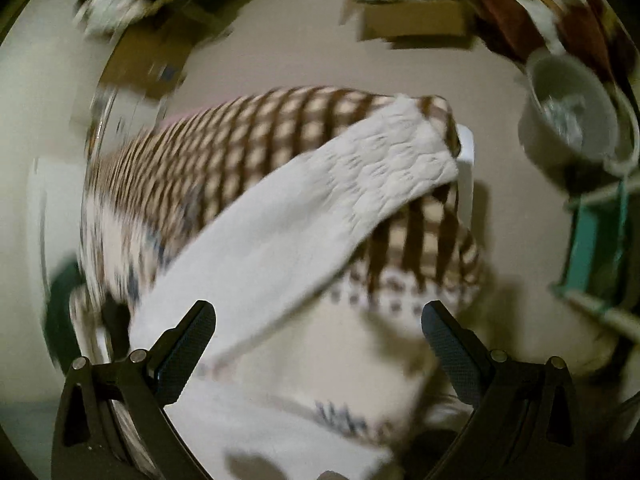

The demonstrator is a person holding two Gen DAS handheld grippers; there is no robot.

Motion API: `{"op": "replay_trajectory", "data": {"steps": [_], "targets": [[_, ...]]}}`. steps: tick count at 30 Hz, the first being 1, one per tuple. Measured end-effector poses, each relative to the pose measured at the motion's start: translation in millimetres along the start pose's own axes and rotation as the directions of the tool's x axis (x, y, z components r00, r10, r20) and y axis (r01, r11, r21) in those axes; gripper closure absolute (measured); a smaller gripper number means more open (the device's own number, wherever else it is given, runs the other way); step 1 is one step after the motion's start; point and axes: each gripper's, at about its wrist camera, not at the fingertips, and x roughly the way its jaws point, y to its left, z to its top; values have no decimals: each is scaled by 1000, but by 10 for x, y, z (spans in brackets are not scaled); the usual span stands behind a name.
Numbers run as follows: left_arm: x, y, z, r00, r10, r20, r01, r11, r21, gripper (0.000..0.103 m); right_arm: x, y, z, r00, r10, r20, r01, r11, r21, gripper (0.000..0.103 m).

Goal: Fold small clothes
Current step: 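Grasp the sweater sleeve cuff with the right gripper and lift it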

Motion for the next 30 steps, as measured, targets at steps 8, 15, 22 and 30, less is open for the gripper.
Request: {"op": "replay_trajectory", "data": {"steps": [8, 15, 22, 30], "targets": [[595, -69, 29, 1000, -9, -18, 8, 999, -42, 0, 836, -383, 248, 977, 143, 155, -172, 966, 194, 6], [643, -83, -26, 1000, -30, -1, 30, 994, -107, 0, 890, -414, 415, 939, 204, 276, -256, 952, 168, 32], [765, 23, -9, 997, -82, -6, 80, 984, -161, 0, 920, -299, 838, 954, 140, 265, -175, 978, 116, 91], [445, 268, -58, 995, -96, 30, 100, 973, -208, 0, 137, 627, 677, 947, 210, 242, -164, 967, -197, 92]]}}
